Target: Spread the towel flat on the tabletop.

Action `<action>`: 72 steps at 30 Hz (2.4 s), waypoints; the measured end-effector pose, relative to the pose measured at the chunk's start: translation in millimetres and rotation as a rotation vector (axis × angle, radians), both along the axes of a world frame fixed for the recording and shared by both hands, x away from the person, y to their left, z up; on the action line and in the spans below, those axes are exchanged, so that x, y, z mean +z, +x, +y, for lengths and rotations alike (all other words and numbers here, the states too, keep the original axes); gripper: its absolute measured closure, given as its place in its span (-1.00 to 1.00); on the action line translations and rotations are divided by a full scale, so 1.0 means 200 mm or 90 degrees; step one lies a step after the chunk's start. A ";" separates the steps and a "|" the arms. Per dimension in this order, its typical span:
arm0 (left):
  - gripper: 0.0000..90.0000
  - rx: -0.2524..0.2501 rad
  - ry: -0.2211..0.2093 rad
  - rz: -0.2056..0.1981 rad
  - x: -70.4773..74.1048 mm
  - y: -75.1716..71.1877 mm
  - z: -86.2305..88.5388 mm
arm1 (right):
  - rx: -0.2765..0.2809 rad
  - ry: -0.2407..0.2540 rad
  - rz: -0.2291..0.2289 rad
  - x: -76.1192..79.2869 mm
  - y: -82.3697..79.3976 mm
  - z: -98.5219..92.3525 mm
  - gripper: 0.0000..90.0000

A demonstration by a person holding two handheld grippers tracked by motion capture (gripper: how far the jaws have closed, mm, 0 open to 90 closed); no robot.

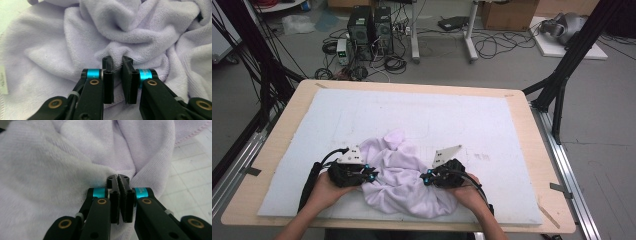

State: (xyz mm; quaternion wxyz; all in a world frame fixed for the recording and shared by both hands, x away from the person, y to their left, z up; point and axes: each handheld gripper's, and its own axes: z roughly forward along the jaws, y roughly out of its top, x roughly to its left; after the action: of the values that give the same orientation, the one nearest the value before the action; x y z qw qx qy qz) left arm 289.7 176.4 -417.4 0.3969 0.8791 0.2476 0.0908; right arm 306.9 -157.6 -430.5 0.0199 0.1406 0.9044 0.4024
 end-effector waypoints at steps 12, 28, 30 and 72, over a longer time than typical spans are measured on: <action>0.84 -0.013 -0.015 -0.016 0.07 -0.10 0.04 | -0.007 0.003 -0.030 0.10 -0.28 -0.22 0.97; 0.24 0.059 0.008 -0.025 0.06 0.07 0.09 | -0.075 0.026 -0.048 0.14 0.00 -0.10 0.35; 0.24 0.066 0.017 -0.014 0.03 0.12 0.09 | -0.100 -0.010 -0.025 0.06 0.09 -0.05 0.25; 0.63 0.051 0.028 0.027 -0.05 0.08 0.06 | -0.085 -0.085 0.000 -0.01 0.05 -0.11 0.33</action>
State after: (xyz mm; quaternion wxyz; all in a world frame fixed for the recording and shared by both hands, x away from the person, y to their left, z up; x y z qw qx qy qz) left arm 304.8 187.9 -427.1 0.3683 0.8788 0.2889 0.0931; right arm 317.8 -180.4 -433.4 0.0565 0.1991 0.9177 0.3392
